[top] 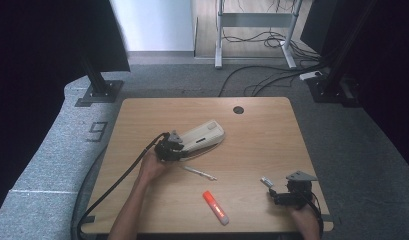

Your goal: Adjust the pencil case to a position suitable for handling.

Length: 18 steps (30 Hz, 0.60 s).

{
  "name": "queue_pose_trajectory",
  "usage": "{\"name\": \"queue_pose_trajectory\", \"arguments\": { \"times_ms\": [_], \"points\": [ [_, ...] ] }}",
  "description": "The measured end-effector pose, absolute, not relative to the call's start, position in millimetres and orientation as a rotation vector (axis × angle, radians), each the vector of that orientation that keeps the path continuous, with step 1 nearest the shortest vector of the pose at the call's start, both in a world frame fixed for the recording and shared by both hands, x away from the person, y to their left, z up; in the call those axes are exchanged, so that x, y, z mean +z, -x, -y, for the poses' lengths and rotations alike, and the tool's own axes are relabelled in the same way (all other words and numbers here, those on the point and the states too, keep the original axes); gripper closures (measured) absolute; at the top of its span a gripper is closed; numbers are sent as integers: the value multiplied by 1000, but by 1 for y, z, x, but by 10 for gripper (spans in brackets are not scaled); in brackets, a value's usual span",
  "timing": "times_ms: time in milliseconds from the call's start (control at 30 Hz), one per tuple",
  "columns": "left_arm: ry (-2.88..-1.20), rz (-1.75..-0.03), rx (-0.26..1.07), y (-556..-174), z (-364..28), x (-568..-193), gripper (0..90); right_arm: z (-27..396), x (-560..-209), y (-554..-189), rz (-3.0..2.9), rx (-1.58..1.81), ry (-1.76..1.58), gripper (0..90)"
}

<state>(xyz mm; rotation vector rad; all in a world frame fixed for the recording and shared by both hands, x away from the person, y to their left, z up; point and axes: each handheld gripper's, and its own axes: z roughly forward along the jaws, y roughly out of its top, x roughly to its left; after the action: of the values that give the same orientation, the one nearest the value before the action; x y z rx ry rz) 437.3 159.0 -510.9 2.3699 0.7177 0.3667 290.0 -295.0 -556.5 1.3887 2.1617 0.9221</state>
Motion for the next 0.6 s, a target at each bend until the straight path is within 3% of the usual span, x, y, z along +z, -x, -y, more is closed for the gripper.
{"name": "queue_pose_trajectory", "arguments": {
  "times_ms": [200, 600],
  "points": [
    [-2333, -747, 332, -436, -164, -501, 761, 295, -557, -290, -2162, 922, -1389, 0],
    [-2149, -855, 165, -441, -183, -489, 779, 294, -556, -289, -2185, 933, -1364, 0]
  ]
}}
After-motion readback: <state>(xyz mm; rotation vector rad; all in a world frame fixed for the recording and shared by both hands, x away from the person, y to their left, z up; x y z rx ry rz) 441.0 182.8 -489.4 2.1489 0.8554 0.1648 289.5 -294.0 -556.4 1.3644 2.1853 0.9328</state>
